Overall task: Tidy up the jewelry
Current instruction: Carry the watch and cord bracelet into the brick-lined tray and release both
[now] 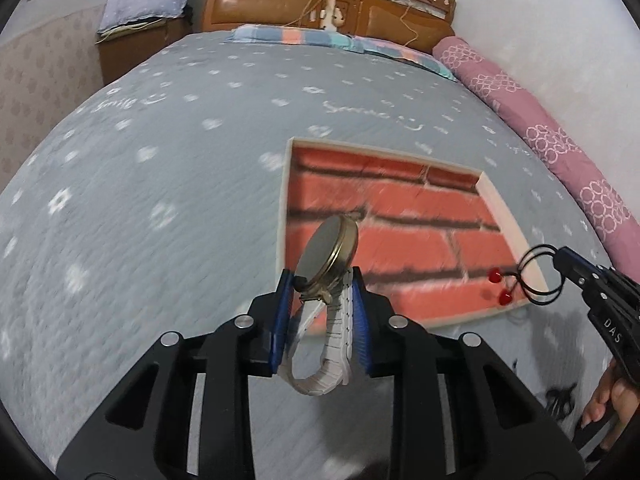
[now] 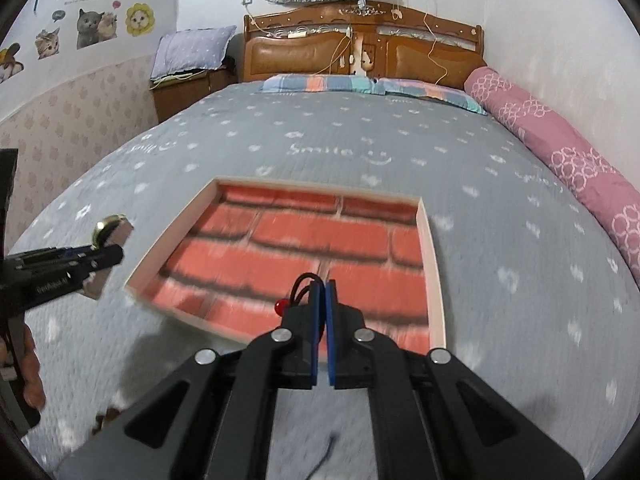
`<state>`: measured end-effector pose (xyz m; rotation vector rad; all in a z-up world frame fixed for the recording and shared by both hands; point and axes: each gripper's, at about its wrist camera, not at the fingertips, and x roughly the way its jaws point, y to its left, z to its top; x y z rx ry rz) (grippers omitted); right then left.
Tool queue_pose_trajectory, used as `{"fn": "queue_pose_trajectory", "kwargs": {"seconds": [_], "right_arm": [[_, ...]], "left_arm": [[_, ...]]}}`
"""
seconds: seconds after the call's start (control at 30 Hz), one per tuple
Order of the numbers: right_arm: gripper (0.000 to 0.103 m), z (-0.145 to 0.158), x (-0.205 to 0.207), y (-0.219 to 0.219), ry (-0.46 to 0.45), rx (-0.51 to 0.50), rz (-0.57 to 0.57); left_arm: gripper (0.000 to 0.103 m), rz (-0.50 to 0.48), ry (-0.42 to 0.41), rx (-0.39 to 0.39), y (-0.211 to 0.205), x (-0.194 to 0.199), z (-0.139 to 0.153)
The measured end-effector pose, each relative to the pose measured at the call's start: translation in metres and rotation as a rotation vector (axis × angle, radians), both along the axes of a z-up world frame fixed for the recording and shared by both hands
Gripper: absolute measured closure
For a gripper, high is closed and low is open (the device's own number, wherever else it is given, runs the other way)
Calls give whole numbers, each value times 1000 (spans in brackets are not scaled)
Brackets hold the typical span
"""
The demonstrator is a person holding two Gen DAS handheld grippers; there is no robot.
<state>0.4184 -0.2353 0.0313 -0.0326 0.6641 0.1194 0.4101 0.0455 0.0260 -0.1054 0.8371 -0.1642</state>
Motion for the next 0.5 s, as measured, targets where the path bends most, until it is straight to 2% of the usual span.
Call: {"fn": "queue_pose_trajectory", "kwargs": {"seconds": [0.13,0.37,0.5], "right_arm": [[100,2,40,-4,-3,-2,-9],[100,-19,120,-13,43,16,-44],[100,-32,157,-16,77,-10,-64]], "left_arm": [[76,-7,16,-19,-23,40,0],[76,17,89,-48,-49,111,-24],[76,19,123,-6,-61,142,-41]]}}
